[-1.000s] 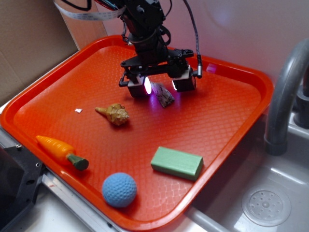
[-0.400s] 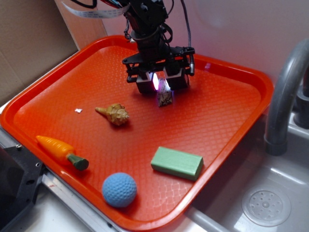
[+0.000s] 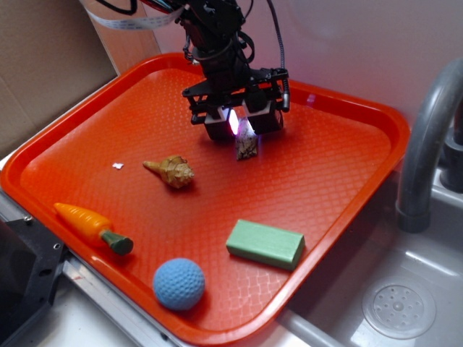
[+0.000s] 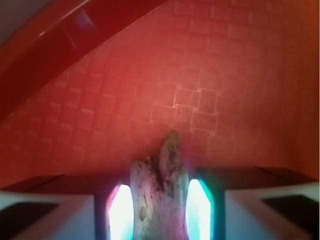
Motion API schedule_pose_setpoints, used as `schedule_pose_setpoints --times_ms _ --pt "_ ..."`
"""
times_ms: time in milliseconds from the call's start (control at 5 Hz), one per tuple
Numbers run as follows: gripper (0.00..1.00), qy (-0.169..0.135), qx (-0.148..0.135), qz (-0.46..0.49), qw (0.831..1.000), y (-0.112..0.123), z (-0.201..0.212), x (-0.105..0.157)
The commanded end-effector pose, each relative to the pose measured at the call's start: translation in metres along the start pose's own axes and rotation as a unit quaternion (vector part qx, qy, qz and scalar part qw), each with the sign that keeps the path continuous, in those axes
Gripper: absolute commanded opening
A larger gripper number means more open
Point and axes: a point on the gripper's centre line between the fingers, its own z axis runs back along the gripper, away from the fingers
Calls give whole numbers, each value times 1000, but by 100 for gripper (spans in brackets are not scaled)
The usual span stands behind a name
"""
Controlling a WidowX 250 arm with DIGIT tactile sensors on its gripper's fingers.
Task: Grab the wood chip.
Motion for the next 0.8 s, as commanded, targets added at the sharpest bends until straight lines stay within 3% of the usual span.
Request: schedule_pose_setpoints --times_ms 0,200,400,600 --pt "0 12 30 -13 999 7 -5 6" --pt "0 15 40 -18 999 10 18 -1" --pt "0 -26 -3 -83 996 16 69 -24" --pt "0 -27 -60 -114 991 25 120 -37"
